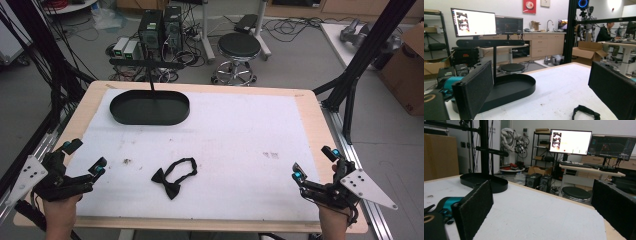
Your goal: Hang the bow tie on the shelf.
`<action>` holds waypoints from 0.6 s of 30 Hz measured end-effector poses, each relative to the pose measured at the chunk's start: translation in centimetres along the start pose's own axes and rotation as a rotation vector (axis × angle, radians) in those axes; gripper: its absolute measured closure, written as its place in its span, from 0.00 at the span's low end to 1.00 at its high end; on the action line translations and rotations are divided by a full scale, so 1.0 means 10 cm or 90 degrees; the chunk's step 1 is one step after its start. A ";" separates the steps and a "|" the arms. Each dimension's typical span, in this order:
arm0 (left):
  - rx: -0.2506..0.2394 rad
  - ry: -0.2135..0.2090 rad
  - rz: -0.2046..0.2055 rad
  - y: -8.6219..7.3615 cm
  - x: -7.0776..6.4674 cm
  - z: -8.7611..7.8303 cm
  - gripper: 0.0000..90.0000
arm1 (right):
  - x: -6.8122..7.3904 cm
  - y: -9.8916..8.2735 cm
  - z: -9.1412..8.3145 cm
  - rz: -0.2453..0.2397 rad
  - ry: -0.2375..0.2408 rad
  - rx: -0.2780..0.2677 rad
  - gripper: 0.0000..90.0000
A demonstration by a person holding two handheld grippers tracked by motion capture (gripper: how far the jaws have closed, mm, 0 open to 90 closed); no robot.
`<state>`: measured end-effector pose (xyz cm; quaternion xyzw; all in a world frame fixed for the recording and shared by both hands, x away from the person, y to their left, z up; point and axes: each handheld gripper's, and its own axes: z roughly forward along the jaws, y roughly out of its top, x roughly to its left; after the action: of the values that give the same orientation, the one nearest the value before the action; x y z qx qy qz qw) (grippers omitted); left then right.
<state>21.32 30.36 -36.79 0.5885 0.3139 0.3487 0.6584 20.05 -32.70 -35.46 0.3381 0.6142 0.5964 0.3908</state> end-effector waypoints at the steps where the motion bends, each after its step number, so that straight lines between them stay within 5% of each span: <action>1: 0.001 -0.005 -0.001 0.00 0.00 0.00 0.07 | 0.00 0.00 0.00 0.000 0.001 0.001 0.04; 10: 0.001 -0.052 -0.006 0.01 -0.03 0.02 0.07 | -0.01 0.01 -0.02 0.005 0.001 -0.001 0.04; 18: 0.036 -0.096 -0.003 -0.05 -0.13 0.14 0.07 | -0.02 0.00 -0.02 0.008 0.003 -0.001 0.04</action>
<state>21.76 28.49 -37.15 0.6310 0.2746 0.2928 0.6638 19.95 -32.96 -35.45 0.3401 0.6126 0.6002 0.3857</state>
